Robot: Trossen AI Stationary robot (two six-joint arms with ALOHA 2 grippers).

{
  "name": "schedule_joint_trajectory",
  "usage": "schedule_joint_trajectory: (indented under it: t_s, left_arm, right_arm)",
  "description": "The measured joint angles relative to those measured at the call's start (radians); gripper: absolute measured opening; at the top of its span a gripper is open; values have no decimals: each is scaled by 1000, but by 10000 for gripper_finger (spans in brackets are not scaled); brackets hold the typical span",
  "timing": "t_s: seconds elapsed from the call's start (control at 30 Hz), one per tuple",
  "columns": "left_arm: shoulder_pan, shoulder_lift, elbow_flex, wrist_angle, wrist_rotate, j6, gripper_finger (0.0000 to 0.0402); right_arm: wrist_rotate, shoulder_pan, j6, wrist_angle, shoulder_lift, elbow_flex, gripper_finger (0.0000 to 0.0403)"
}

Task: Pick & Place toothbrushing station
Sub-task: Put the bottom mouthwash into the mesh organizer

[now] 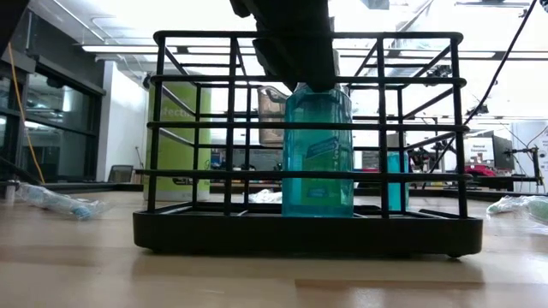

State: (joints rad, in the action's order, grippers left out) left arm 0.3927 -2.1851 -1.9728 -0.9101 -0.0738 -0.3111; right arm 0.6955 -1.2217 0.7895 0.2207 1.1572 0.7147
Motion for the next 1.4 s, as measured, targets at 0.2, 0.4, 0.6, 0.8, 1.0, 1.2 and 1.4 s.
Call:
schedule_joint_trajectory:
  t_s: [0.2,0.4,0.6,0.8,1.0,1.2,1.4]
  left_arm:
    - [0,19,-1,-7,28,12,133]
    - [0,24,-1,-7,27,12,133]
    - [0,25,-1,-6,26,12,133]
    - [0,25,-1,-6,23,11,133]
    - [0,25,-1,-6,22,11,133]
    - [0,36,-1,-7,12,9,133]
    - [0,43,-1,-11,13,9,133]
  right_arm:
    - [0,0,0,0,0,0,173]
    - [0,0,0,0,0,0,173]
    - [0,0,0,0,0,0,173]
    - [0,0,0,0,0,0,173]
    - [0,0,0,0,0,0,173]
    - [0,0,0,0,0,0,173]
    - [0,0,0,0,0,0,173]
